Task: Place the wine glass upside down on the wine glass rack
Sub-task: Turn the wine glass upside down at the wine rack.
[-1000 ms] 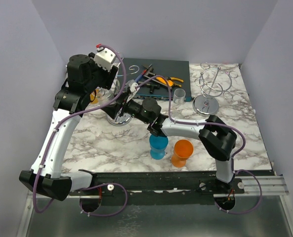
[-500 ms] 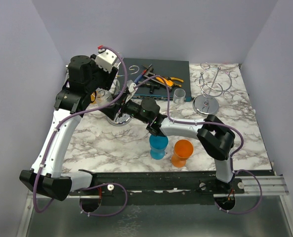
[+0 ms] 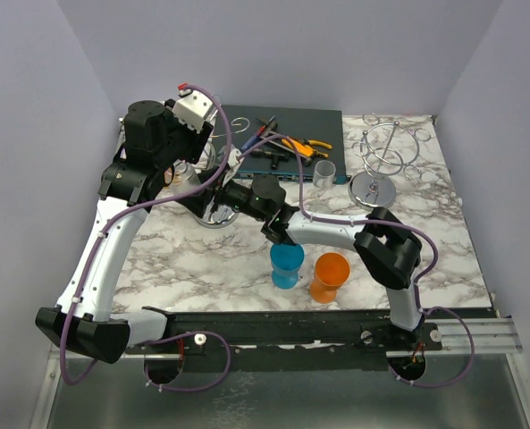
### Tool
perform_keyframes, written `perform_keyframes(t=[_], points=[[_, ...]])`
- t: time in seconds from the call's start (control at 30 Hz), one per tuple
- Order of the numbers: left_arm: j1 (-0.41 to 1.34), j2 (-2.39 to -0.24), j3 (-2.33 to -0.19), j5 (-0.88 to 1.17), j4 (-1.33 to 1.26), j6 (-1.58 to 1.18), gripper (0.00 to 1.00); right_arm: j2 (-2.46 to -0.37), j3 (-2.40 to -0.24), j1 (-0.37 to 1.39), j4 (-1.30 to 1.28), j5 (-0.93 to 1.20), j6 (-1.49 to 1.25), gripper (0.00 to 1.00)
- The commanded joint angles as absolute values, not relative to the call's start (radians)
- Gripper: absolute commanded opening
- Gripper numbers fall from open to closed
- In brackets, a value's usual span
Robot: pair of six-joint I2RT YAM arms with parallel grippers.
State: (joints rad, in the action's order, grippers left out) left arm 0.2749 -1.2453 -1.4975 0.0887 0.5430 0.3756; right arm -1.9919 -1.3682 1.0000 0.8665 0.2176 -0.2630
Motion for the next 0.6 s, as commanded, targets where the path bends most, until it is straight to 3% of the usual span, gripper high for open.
perform_keyframes(t=[0.0, 0.57], points=[[0.272, -1.236, -1.496, 0.116, 0.540, 0.382, 0.55, -2.009, -1.422, 1.010, 0.888, 0.243, -0.243, 0.00], [0.271, -1.230, -1.501, 0.126, 0.541, 0.396, 0.53, -1.921, -1.311, 1.048, 0.854, 0.065, -0.165, 0.01]])
